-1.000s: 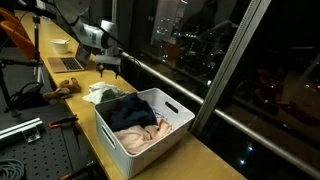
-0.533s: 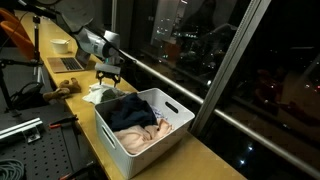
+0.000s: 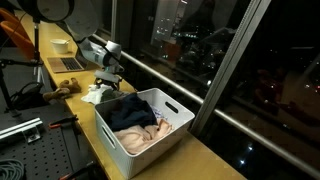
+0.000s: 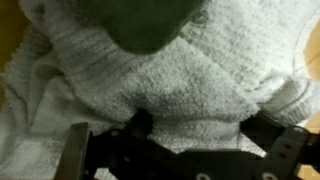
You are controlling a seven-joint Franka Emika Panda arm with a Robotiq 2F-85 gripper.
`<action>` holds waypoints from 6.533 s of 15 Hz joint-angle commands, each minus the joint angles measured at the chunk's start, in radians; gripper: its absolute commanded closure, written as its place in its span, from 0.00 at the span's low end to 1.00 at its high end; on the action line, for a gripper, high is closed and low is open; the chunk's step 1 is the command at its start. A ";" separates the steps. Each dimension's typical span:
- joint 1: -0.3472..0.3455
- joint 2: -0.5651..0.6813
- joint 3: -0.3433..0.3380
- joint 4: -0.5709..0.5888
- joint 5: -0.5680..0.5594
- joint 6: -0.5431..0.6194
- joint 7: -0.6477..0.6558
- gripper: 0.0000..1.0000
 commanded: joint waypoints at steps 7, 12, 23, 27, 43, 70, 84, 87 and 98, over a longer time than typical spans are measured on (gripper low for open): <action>0.033 -0.052 0.004 0.079 0.019 -0.005 0.079 0.85; 0.064 -0.228 -0.019 0.014 -0.007 0.013 0.142 0.96; -0.077 -0.792 -0.123 -0.448 -0.017 0.012 0.250 0.95; -0.162 -0.931 -0.143 -0.518 -0.003 -0.032 0.182 0.95; -0.283 -0.994 -0.232 -0.479 0.003 -0.170 0.002 0.39; -0.047 -0.518 -0.022 -0.259 -0.220 -0.576 -0.281 0.00; -0.106 -0.302 -0.054 -0.276 -0.280 -0.403 -0.383 0.00; -0.124 -0.284 -0.058 -0.297 -0.281 -0.370 -0.385 0.00; -0.151 -0.260 -0.067 -0.330 -0.279 -0.323 -0.388 0.58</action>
